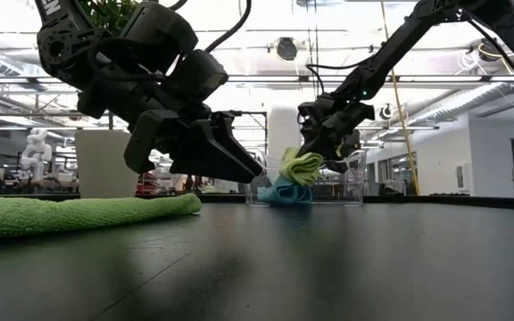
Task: Fold microfiber towels
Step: Put the folded light green microfiber cloth into the transparent bin
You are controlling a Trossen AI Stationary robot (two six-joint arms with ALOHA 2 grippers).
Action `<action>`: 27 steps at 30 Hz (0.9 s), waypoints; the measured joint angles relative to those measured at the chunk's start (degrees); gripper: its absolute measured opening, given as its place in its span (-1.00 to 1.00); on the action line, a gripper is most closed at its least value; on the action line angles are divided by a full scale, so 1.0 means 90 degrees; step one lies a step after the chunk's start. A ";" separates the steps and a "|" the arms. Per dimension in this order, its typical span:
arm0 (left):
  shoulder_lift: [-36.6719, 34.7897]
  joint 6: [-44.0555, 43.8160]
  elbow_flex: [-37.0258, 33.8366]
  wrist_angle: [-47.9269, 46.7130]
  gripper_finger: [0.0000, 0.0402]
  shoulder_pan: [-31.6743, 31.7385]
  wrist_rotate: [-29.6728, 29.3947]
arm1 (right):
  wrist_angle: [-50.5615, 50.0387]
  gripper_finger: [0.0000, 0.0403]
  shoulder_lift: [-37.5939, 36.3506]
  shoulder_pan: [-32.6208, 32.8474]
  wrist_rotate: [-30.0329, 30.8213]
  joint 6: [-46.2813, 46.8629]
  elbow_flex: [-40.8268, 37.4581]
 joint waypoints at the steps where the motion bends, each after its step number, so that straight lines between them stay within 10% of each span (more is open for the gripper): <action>1: 0.0000 -0.0002 0.0000 0.0001 -0.19 0.0000 0.0000 | -0.0002 -0.98 0.0000 0.0002 0.0000 -0.0011 0.0000; 27: 0.0002 -0.0087 0.0000 -0.0160 -0.19 0.0002 0.0134 | 0.0482 -0.98 0.0000 0.0002 -0.0340 -0.0157 0.0000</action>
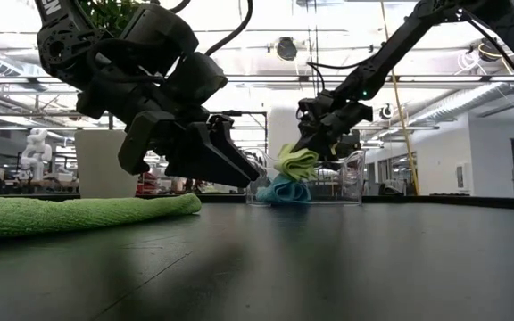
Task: Fold microfiber towels
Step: Put the folded light green microfiber cloth into the transparent bin
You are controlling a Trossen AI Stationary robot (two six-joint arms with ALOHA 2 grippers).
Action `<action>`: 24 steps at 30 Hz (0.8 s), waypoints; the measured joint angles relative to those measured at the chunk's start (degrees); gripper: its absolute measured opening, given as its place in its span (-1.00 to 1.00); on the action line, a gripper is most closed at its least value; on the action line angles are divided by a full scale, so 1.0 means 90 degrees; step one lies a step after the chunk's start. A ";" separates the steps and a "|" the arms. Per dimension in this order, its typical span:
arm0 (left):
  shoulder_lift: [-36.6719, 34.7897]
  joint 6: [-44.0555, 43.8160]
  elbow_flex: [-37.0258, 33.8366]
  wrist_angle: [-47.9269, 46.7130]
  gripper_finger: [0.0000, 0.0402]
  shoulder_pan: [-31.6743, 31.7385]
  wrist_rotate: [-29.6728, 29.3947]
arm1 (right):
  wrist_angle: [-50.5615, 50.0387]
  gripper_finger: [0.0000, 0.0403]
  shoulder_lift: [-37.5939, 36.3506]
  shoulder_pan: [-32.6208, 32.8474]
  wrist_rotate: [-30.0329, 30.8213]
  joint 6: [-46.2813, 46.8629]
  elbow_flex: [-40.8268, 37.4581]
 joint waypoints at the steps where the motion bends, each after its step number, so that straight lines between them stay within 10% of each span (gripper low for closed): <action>1: 0.0000 0.0000 0.0000 0.0000 -0.19 0.0000 0.0000 | -0.0061 -0.98 0.0000 0.0017 0.0008 0.0000 0.0000; 24: 0.0000 0.0038 0.0000 -0.0047 -0.19 -0.0002 0.0000 | -0.1925 -0.99 -0.0813 0.0398 0.1294 -0.2407 0.0593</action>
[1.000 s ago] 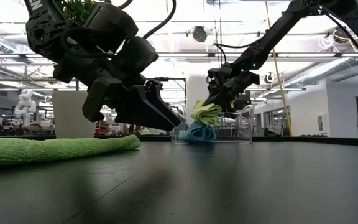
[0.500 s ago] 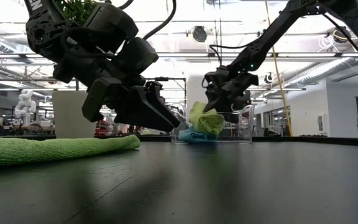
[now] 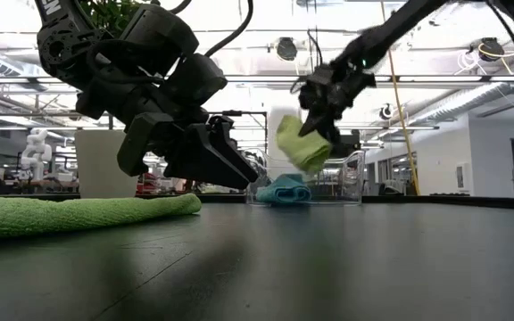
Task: Fold microfiber towels
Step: Put the folded light green microfiber cloth into the transparent bin
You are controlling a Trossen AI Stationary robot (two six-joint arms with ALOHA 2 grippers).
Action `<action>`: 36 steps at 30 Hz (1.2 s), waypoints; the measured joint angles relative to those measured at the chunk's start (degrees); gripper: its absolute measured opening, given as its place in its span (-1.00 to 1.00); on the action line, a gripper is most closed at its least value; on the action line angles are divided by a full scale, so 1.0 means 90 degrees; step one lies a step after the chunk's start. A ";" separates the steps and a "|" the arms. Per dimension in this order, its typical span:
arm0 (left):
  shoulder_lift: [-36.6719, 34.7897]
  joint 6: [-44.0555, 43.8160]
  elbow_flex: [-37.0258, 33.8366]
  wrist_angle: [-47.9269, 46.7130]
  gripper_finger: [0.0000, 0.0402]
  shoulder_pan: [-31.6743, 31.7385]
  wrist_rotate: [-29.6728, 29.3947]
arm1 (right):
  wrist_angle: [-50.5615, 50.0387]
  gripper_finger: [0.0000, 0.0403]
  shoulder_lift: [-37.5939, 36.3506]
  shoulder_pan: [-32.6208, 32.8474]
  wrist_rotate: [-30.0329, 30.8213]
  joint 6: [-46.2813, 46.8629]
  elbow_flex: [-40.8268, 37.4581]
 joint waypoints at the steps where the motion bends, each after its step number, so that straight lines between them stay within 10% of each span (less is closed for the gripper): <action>1: 0.0000 0.0016 0.0000 0.0002 -0.19 0.0000 0.0002 | -0.0439 -0.99 0.0000 -0.0017 0.0218 -0.0273 0.0265; 16: 0.0000 0.0222 0.0000 0.0056 -0.19 0.0105 -0.0010 | -0.3356 -1.00 0.0296 0.0212 0.2163 -0.3459 0.1466; 36: 0.0000 0.0098 0.0000 0.0066 -0.19 0.0607 0.0179 | -0.2773 -1.00 0.1218 0.1143 0.3462 -0.4611 0.1468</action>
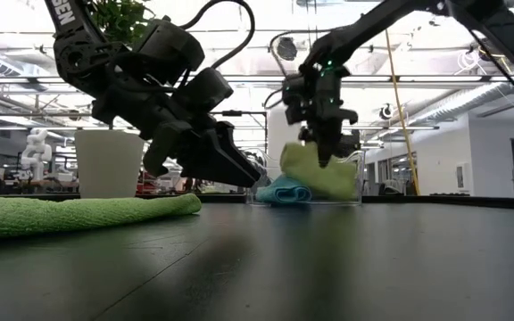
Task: Fold microfiber towels
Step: Put the folded light green microfiber cloth into the transparent bin
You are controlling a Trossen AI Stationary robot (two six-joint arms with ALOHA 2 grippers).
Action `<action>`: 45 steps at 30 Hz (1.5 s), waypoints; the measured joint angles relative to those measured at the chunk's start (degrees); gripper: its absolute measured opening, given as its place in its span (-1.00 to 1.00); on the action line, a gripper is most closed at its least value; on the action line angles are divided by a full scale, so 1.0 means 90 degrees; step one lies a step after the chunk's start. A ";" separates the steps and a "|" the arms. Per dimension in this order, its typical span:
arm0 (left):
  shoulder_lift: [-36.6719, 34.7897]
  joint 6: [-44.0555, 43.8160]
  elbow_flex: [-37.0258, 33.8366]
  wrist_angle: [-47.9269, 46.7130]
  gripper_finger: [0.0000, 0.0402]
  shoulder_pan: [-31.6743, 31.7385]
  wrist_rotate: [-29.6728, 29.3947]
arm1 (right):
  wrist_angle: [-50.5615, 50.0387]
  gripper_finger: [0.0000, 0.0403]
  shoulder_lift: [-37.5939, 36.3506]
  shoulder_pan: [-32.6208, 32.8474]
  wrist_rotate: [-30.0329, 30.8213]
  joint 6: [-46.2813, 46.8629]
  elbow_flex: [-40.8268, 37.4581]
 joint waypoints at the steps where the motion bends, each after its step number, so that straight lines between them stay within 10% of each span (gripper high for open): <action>1: 0.0000 0.0000 0.0000 0.0000 -0.19 0.0000 0.0071 | -0.0028 -1.00 0.0091 0.0029 0.0111 0.0004 0.0000; 17: 0.0000 0.0104 0.0000 -0.0007 -0.19 -0.0002 0.0154 | 0.0139 -1.00 0.0357 0.0421 0.0777 -0.0848 0.0167; 33: 0.0000 0.0226 -0.0002 -0.0107 -0.19 -0.0005 0.0209 | 0.0002 -0.99 0.0357 0.0193 -0.0920 -0.0828 0.0435; 45: 0.0000 0.0144 -0.0005 -0.0100 -0.19 -0.0002 0.0209 | -0.0070 -0.99 0.0355 0.0101 -0.0572 -0.0632 0.0435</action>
